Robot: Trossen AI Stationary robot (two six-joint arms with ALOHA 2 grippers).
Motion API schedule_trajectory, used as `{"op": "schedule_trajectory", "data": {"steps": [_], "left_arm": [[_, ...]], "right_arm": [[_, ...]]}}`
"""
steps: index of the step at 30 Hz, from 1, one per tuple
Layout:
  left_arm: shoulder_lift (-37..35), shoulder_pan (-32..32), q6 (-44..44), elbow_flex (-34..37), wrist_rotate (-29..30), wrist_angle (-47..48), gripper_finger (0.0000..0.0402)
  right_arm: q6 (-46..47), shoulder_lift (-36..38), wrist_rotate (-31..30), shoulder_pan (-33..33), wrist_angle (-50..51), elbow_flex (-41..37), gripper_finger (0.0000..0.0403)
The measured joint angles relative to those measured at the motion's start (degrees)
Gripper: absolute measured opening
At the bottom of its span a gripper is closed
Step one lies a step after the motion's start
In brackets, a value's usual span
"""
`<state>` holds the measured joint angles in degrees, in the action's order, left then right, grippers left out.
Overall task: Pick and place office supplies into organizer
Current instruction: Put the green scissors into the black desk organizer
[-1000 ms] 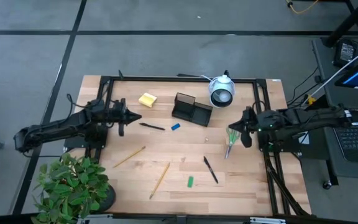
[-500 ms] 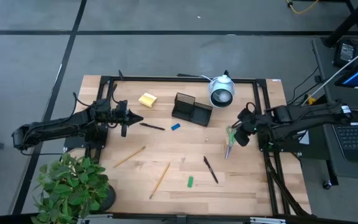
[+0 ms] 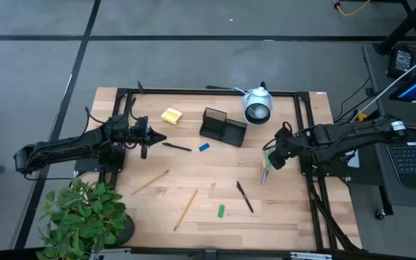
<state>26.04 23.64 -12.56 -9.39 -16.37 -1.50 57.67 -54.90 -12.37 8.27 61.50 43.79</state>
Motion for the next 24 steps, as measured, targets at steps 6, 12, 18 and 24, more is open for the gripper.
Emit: {"op": "schedule_trajectory", "data": {"steps": [6,12,18,24], "left_arm": [[0.0,0.0,0.7,0.0,0.25,0.0,0.0005],[0.0,0.0,0.63,0.02,0.27,0.0,0.0006],[0.0,0.0,0.22,0.04,0.33,0.02,0.0006],[0.0,0.0,0.25,0.07,0.33,0.02,0.0006]], "right_arm": [[3.77,-4.52,-0.06,0.0,1.48,-0.02,0.0115],[9.55,-9.92,-0.08,-0.78,1.89,-0.04,0.0158],[13.06,-14.54,-0.27,-3.84,7.94,-0.09,0.0177],[11.9,-16.33,-0.25,-6.5,6.36,-0.09,0.0176]]}}
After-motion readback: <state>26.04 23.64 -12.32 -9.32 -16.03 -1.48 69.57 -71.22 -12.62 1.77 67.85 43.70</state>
